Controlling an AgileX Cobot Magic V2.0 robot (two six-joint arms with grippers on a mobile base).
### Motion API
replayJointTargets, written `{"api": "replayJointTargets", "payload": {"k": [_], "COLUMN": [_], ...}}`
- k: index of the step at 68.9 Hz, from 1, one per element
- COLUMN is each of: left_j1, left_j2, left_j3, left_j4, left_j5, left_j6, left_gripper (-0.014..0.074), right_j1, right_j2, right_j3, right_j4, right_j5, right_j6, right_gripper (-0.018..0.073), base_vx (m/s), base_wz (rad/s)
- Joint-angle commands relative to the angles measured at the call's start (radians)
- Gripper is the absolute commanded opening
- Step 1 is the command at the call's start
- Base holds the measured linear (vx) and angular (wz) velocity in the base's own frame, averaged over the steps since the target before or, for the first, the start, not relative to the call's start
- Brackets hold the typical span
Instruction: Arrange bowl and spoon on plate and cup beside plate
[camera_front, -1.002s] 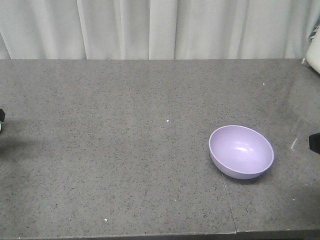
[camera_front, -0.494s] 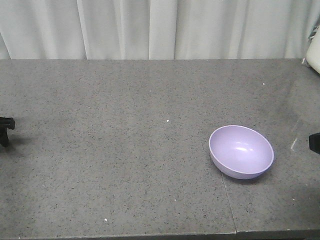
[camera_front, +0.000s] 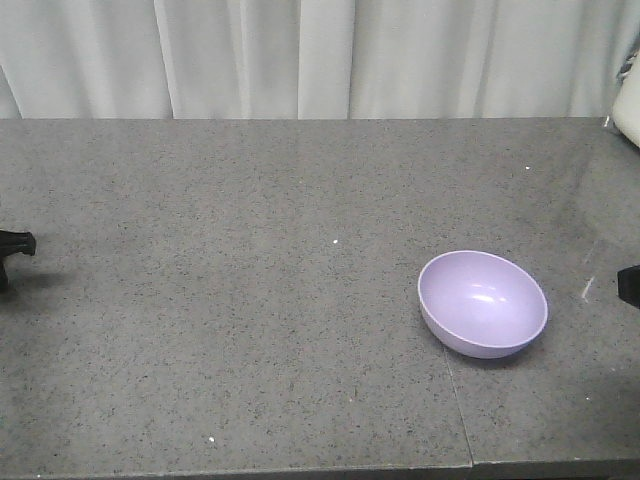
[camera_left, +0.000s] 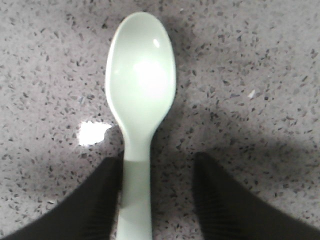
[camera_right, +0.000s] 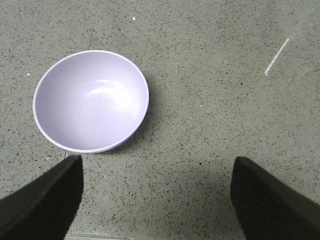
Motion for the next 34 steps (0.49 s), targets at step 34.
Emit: {"api": "replayJointTargets", "payload": {"k": [34], "left_j1": [-0.001], "left_j2": [-0.121], "left_j3": [-0.015], "left_j4": [0.012], "left_j5": [0.029], "left_j6": [0.001], "left_gripper": [-0.0008], "right_j1": [0.001], "right_j2": [-0.001], "right_j3": [-0.032], "right_j4": [-0.002], "right_j5": [-0.060], "right_j6": [-0.009], "right_gripper": [0.0594], "base_vx": [0.00], "base_wz": [0.00]}}
